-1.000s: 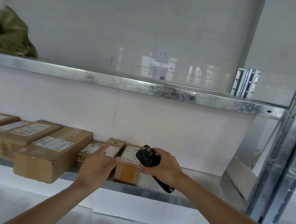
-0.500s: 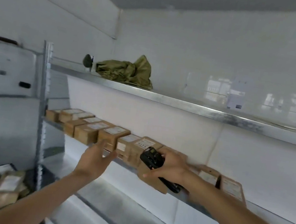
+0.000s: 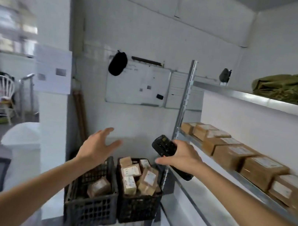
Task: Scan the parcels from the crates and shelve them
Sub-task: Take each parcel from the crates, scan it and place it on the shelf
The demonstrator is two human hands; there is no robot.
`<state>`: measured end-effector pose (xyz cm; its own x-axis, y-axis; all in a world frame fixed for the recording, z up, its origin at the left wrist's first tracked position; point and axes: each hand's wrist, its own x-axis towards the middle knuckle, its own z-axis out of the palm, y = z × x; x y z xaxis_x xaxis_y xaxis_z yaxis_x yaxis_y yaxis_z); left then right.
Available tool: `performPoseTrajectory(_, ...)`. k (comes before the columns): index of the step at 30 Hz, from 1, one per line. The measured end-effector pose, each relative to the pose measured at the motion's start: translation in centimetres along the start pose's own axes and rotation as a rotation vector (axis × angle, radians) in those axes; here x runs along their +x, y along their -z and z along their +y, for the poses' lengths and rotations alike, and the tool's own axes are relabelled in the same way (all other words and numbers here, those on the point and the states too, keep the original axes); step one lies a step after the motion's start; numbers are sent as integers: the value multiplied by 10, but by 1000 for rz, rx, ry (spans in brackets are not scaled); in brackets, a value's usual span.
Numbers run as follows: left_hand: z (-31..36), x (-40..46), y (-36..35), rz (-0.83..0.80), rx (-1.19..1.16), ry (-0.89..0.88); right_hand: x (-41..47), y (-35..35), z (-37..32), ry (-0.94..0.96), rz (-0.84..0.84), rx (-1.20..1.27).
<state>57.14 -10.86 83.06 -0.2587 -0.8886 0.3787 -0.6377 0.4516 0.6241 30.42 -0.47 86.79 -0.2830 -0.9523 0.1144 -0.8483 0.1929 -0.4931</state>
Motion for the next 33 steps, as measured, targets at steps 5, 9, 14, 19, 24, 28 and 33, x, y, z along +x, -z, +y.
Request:
performPoseTrajectory(5, -82, 39, 21, 64, 67, 148, 88, -72, -46, 107, -109, -5)
performPoseTrajectory(9, -133, 82, 6, 80, 58, 226, 164, -122, -59, 131, -155, -3)
performPoseTrajectory(14, -190, 143, -34, 59, 70, 304, 258, -176, -55, 115, -239, -58)
performPoseTrajectory(19, -253, 190, -83, 29, 47, 379, 336, -237, -44, 76, -292, -101)
performPoseTrajectory(24, -326, 226, -135, -38, 63, 451, 400, -320, -31, -6, -357, -120)
performPoseTrajectory(28, -399, 257, -186, -116, 58, 479, 449, -402, -15, -102, -403, -117)
performPoseTrajectory(33, -505, 297, -260, -235, 14, 548, 506, -512, 5, -239, -422, -133)
